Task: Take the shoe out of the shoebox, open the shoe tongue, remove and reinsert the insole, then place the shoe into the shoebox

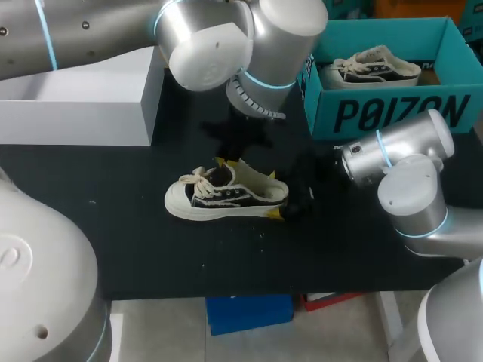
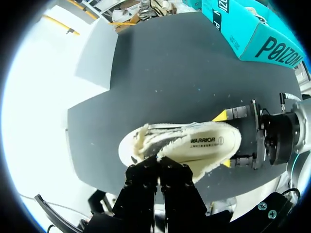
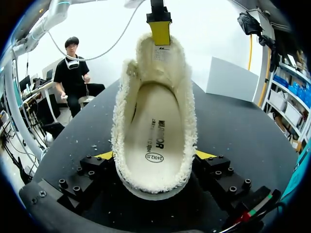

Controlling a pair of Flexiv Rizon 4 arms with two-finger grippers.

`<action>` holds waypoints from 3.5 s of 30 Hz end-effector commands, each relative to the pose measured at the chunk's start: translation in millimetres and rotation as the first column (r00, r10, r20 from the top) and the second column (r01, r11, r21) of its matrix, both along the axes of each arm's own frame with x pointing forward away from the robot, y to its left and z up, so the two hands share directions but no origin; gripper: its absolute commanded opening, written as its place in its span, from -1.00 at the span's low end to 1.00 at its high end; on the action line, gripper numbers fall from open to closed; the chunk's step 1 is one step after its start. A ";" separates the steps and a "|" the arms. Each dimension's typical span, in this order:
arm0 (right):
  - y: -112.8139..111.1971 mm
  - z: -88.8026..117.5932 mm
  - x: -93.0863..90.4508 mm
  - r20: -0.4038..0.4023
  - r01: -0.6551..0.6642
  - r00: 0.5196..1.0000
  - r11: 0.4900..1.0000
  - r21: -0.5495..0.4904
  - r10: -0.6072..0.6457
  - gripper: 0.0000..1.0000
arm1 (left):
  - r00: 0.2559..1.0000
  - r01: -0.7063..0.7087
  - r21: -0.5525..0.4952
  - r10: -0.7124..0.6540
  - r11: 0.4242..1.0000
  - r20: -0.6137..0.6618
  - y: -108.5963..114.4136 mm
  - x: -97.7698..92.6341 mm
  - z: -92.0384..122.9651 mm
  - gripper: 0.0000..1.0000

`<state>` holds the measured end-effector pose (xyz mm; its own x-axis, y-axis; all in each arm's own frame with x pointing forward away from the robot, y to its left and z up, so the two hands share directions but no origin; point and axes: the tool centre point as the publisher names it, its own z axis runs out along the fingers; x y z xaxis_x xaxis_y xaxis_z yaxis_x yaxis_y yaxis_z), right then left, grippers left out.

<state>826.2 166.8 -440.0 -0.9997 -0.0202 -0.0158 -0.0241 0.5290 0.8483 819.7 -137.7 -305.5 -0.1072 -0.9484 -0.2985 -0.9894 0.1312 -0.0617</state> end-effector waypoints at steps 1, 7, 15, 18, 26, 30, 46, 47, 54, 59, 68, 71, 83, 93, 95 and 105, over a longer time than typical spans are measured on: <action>2.9 -3.3 0.7 0.000 0.001 1.000 1.000 -0.002 -0.001 -1.00 | 1.000 0.002 -0.058 0.000 0.998 0.030 16.1 -6.4 8.8 -1.00; 2.9 -3.3 0.7 0.000 0.001 1.000 1.000 -0.002 -0.001 -1.00 | 0.999 -0.013 -0.053 0.016 0.998 0.046 33.5 -11.8 6.7 -1.00; 2.9 -3.3 0.7 0.000 0.001 1.000 1.000 -0.002 -0.001 -1.00 | 0.999 -0.044 -0.017 0.044 0.999 0.027 55.2 -21.2 -3.3 -1.00; 2.9 -3.3 0.7 0.000 0.001 1.000 1.000 -0.002 -0.001 -1.00 | 0.998 -0.059 -0.002 0.059 0.998 0.022 63.3 -24.9 -4.9 -1.00; 2.9 -3.3 0.7 0.000 0.001 1.000 1.000 -0.002 -0.001 -1.00 | 0.996 -0.085 0.014 0.085 0.996 -0.002 76.7 -35.4 -10.4 -1.00; 2.9 -3.3 0.7 0.000 0.001 1.000 1.000 -0.002 -0.001 -1.00 | 0.995 -0.101 0.027 0.101 0.995 -0.026 82.2 -40.4 -17.6 -1.00; 2.9 -3.3 0.7 0.000 0.001 1.000 1.000 -0.002 -0.001 -1.00 | 0.983 -0.163 0.059 0.167 0.985 -0.078 104.6 -45.6 -41.3 -1.00; 2.9 -3.3 0.7 0.000 0.001 1.000 1.000 -0.002 -0.001 -1.00 | 0.982 -0.164 0.060 0.169 0.985 -0.083 105.5 -45.3 -42.9 -1.00; 2.9 -3.3 0.7 0.000 0.001 1.000 1.000 -0.002 -0.001 -1.00 | 0.986 -0.138 0.052 0.142 0.989 -0.090 109.2 -44.6 -42.4 0.95; 2.9 -3.3 0.7 0.000 0.001 1.000 1.000 -0.002 -0.001 -1.00 | 1.000 -0.012 -0.064 0.013 0.998 0.012 108.3 -44.6 -10.5 1.00; 2.9 -3.3 0.7 0.000 0.001 1.000 1.000 -0.002 -0.001 -1.00 | 0.878 0.473 -0.133 -0.454 0.871 0.152 90.0 -31.5 56.6 1.00; 2.9 -3.3 0.7 0.000 0.001 1.000 1.000 -0.002 -0.001 -1.00 | 0.787 0.617 -0.157 -0.598 0.771 0.155 79.4 -20.8 69.5 -0.07; 2.9 -3.3 0.7 0.000 0.001 1.000 1.000 -0.002 -0.001 -1.00 | 0.112 0.858 -0.511 -0.989 0.046 0.099 24.8 -11.6 51.2 -1.00; 2.9 -3.3 0.7 0.000 0.001 1.000 1.000 -0.002 -0.001 -1.00 | 0.219 0.847 -0.502 -0.975 0.176 0.026 19.0 -6.3 50.3 -1.00; 2.9 -3.3 0.7 0.000 0.001 1.000 1.000 -0.002 -0.001 -1.00 | 0.219 0.847 -0.502 -0.975 0.176 0.026 19.0 -6.3 50.3 -1.00; 2.9 -3.3 0.7 0.000 0.001 1.000 1.000 -0.002 -0.001 -1.00 | 0.141 0.817 -0.574 -0.984 0.052 0.112 12.2 0.2 32.0 -1.00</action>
<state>826.0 170.1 -440.3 -0.9997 -0.0209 -0.0155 -0.0242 0.5306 0.8473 812.1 -125.1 -262.5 -0.9774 -0.1784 0.1137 -0.1954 0.9672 -0.1624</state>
